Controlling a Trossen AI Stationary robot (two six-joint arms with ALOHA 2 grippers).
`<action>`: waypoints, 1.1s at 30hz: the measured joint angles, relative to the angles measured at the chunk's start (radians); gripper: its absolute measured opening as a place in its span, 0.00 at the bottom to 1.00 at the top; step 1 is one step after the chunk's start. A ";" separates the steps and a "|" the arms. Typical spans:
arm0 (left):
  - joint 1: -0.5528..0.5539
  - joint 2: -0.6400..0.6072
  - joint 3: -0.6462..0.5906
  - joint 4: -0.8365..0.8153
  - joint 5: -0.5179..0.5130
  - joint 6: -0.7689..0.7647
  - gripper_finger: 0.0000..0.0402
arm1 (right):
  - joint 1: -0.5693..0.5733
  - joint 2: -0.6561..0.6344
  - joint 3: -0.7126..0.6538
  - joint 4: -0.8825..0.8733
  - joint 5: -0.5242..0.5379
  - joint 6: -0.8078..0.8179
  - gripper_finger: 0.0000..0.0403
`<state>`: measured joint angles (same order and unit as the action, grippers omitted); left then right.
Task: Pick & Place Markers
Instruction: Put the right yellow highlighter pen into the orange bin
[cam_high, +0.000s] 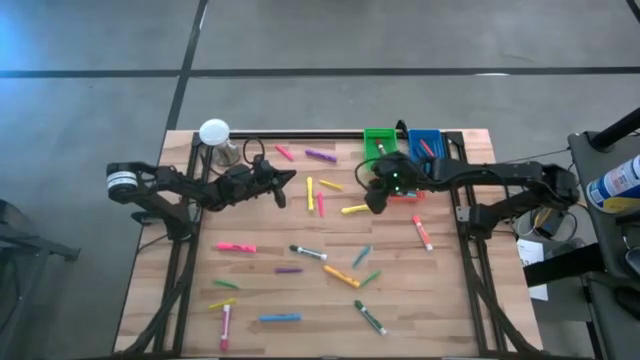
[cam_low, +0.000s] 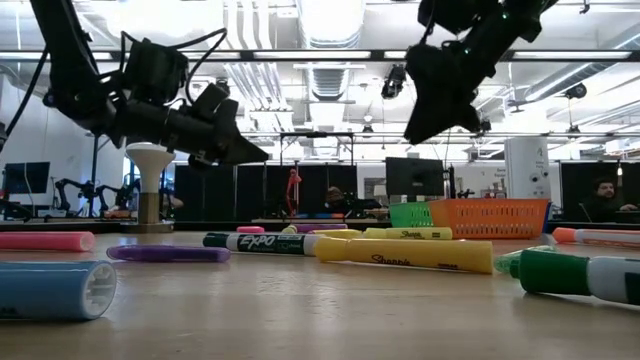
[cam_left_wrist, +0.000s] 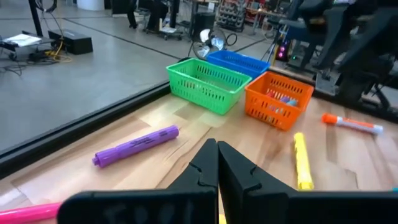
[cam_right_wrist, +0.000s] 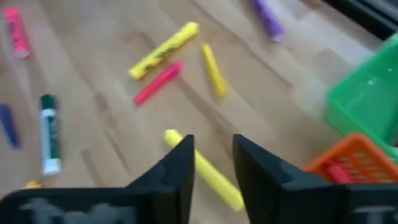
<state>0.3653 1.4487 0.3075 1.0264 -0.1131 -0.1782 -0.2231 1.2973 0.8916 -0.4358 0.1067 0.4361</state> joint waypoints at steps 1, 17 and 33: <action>0.000 0.000 -0.001 0.000 0.000 0.010 0.00 | 0.012 0.010 0.005 0.002 -0.001 -0.008 0.31; 0.000 0.000 -0.003 -0.022 0.000 0.032 0.00 | 0.080 0.497 0.300 -0.184 -0.005 -0.402 0.45; 0.000 0.000 -0.007 -0.033 0.000 0.040 0.00 | 0.065 0.654 0.347 -0.261 -0.019 -0.483 0.32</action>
<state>0.3656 1.4487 0.3004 0.9932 -0.1131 -0.1379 -0.1585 1.9511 1.2386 -0.6964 0.0874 -0.0469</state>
